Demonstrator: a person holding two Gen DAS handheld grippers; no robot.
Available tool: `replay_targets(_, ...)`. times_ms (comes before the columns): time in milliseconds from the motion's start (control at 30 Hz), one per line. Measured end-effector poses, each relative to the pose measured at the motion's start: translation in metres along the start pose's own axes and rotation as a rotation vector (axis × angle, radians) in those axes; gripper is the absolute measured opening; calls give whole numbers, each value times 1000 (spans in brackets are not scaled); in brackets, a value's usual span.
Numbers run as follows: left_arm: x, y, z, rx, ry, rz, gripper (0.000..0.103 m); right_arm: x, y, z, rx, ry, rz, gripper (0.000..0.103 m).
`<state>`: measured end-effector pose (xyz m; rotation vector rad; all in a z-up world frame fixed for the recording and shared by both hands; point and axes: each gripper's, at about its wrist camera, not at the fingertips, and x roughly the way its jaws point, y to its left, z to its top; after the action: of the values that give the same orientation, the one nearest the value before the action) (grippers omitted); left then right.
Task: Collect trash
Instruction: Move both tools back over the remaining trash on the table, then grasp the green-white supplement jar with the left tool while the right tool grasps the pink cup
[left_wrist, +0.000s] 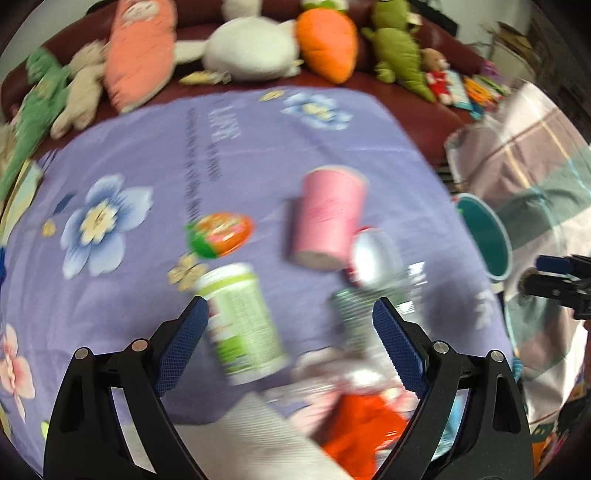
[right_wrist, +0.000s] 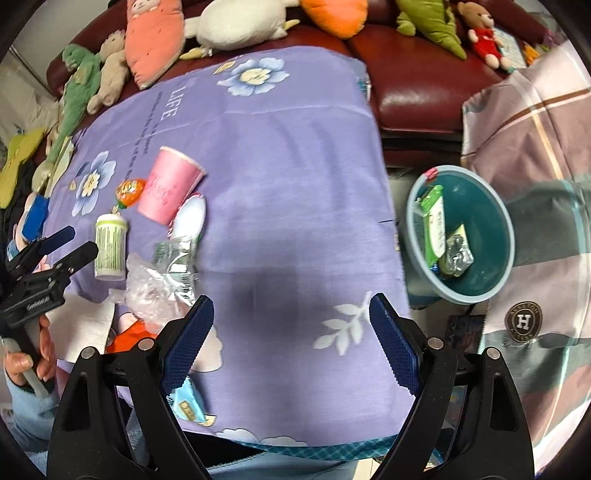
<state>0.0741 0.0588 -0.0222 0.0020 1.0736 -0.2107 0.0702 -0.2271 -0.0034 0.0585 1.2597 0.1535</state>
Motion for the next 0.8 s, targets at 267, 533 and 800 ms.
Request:
replay_targets(267, 33, 40, -21, -95, 77, 7, 91, 24, 19, 4, -1, 51, -2, 82)
replay_targets(533, 51, 40, -23, -100, 97, -9, 89, 43, 35, 18, -4, 75, 3, 82)
replay_targets(800, 54, 40, -22, -75, 67, -16, 57, 60, 51, 31, -25, 99, -10, 82)
